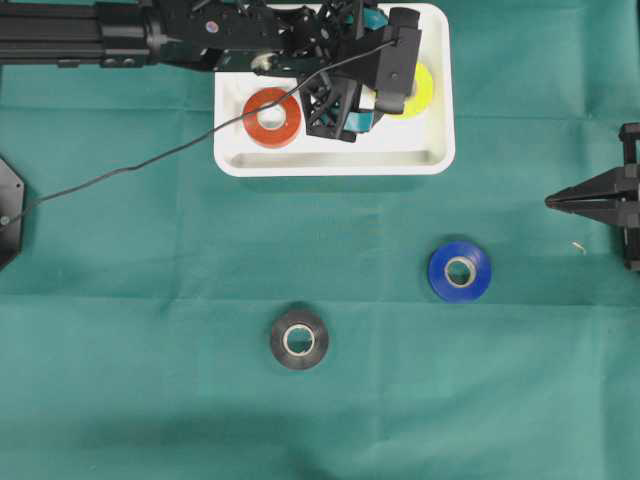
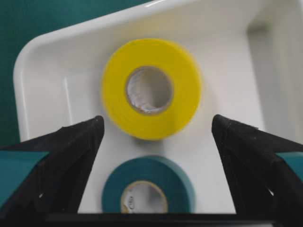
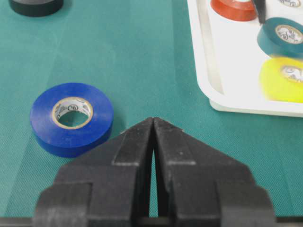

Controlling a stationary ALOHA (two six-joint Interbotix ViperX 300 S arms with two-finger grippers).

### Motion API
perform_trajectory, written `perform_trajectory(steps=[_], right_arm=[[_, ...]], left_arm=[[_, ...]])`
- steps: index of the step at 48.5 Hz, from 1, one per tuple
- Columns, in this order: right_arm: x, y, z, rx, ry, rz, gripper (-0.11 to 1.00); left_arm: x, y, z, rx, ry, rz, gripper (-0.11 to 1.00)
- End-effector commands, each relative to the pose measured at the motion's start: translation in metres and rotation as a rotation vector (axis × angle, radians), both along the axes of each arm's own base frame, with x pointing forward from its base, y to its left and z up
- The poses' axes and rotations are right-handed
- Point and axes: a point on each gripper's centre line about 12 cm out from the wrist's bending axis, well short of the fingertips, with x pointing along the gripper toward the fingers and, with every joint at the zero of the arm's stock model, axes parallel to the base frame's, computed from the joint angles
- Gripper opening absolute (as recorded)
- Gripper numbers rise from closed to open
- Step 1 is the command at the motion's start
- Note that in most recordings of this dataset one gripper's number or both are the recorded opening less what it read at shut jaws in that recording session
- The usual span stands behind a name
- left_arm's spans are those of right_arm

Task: Put the tape into the white case with the left arm.
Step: 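Open the left gripper and withdraw it to the left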

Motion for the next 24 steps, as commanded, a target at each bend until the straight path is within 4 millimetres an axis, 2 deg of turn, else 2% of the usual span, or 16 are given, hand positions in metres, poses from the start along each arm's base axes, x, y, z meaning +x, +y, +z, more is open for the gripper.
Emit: perform_trajectory(steps=[1,16,24], right_arm=[[0.002,0.000,0.004,-0.001,-0.014,0.000,-0.09],[0.002,0.000,0.005,0.000,-0.017,0.000,-0.09],[0.002,0.000,0.004,0.001,-0.014,-0.001,-0.09]], left_arm=[[-0.003,-0.011,0.035,0.009,-0.074,-0.011,0.97],[-0.032,-0.055,0.057,-0.055,-0.110,-0.022,0.96],[-0.056,-0.074,0.061,-0.076,-0.144,-0.034,0.96]])
